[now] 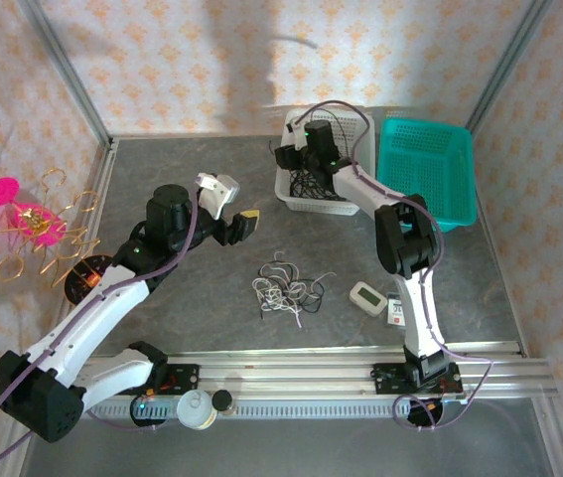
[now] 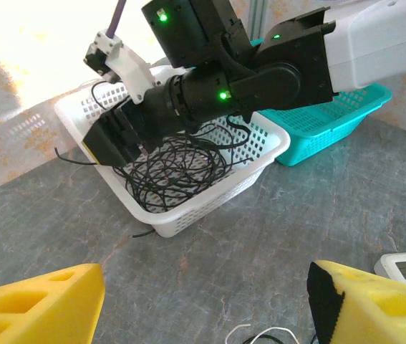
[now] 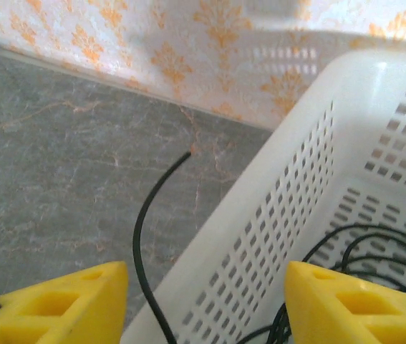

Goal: Untangle the cables

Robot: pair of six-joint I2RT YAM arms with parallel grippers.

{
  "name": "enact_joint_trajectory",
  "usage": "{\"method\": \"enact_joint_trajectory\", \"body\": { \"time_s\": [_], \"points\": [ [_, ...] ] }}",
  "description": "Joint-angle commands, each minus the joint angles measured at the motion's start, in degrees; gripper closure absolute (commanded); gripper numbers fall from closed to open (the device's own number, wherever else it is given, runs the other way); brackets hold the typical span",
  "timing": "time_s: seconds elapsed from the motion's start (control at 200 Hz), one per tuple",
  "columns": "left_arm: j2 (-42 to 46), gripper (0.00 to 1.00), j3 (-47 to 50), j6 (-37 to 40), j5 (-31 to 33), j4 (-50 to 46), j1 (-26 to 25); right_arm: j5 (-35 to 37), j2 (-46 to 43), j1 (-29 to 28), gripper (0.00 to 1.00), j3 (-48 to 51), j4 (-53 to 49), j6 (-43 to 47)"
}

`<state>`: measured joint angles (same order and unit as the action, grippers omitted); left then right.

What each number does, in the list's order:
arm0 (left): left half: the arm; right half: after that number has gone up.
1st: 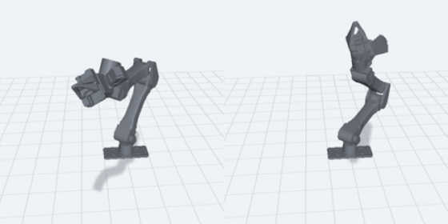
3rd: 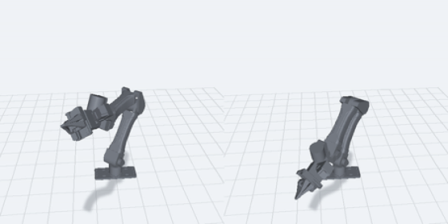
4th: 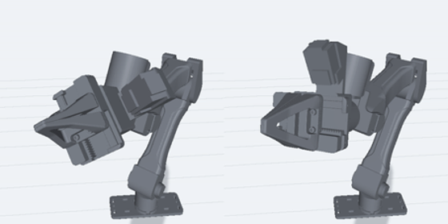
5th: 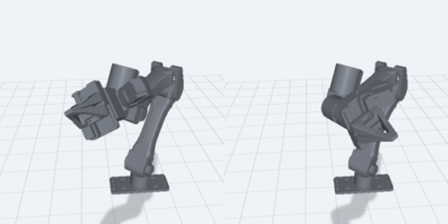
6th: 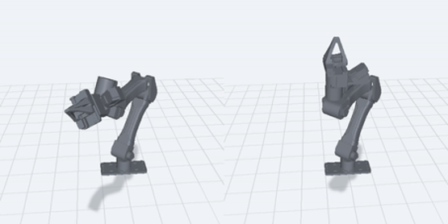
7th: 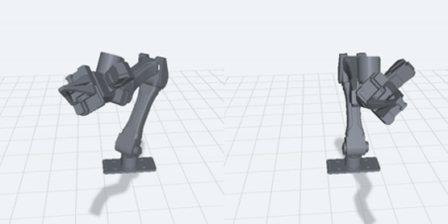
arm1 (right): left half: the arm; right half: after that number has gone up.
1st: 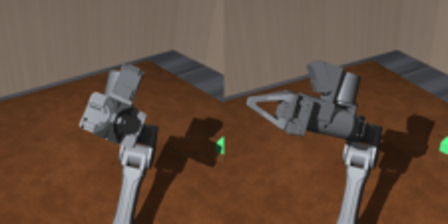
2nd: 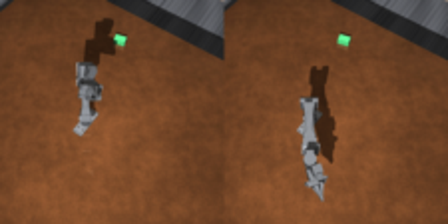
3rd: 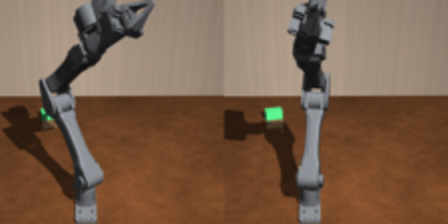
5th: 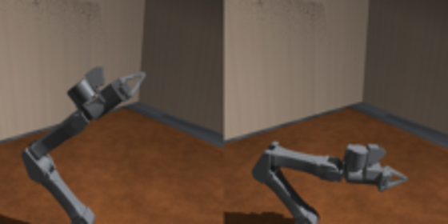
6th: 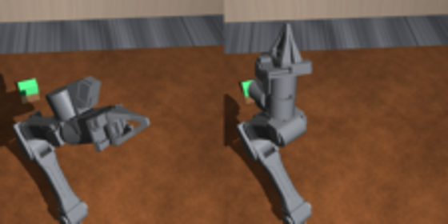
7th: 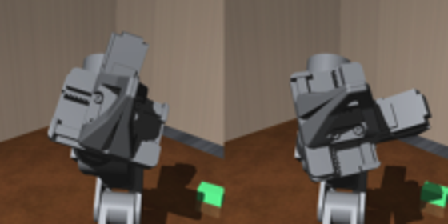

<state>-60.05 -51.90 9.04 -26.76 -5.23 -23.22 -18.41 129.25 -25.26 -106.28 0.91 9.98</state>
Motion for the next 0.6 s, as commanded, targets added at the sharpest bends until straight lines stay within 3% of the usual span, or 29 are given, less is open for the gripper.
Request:
{"method": "enact_joint_trajectory", "body": {
  "time_s": [0.0,0.3,0.45,0.546,0.596],
  "points": [
    [-0.4,0.24,0.3,-0.1,-0.4,1.5,0.2,4.8,1.5,-2.1,0.39,-3.4,1.6,2.8],
    [-0.5,0.23,0.3,0.0,-0.1,1.3,0.3,18.3,5.6,-6.0,0.36,-8.0,-2.1,9.8],
    [-0.4,0.23,0.3,-0.1,-0.2,1.4,0.3,28.7,7.8,-7.2,0.36,-10.4,-2.3,12.6],
    [-0.3,0.23,0.3,-0.1,-0.1,1.4,0.3,30.0,8.7,-7.2,0.40,-12.1,-3.6,12.4],
    [-0.3,0.22,0.3,0.0,0.0,1.3,0.3,30.2,9.0,-7.2,0.47,-12.9,-4.3,11.6]
  ]
}}
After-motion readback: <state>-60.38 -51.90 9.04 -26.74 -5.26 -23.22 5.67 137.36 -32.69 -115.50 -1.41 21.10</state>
